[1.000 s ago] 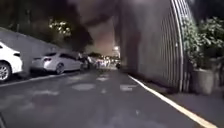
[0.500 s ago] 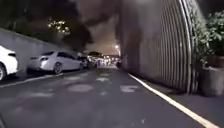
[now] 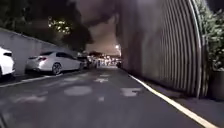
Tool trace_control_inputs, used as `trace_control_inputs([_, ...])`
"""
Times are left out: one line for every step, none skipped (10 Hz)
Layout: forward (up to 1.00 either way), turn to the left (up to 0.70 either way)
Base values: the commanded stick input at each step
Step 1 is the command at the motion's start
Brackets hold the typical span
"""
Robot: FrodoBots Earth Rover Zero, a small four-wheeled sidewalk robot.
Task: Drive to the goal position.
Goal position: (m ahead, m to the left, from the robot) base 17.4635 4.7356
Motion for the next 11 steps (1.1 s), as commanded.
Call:
trace_control_inputs([0.45,0.00])
trace_control_inputs([0.45,0.00])
trace_control_inputs([0.45,0.00])
trace_control_inputs([0.45,0.00])
trace_control_inputs([0.45,0.00])
trace_control_inputs([0.45,0.00])
trace_control_inputs([0.45,0.00])
trace_control_inputs([0.45,0.00])
trace_control_inputs([0.45,0.00])
trace_control_inputs([0.45,0.00])
trace_control_inputs([0.45,0.00])
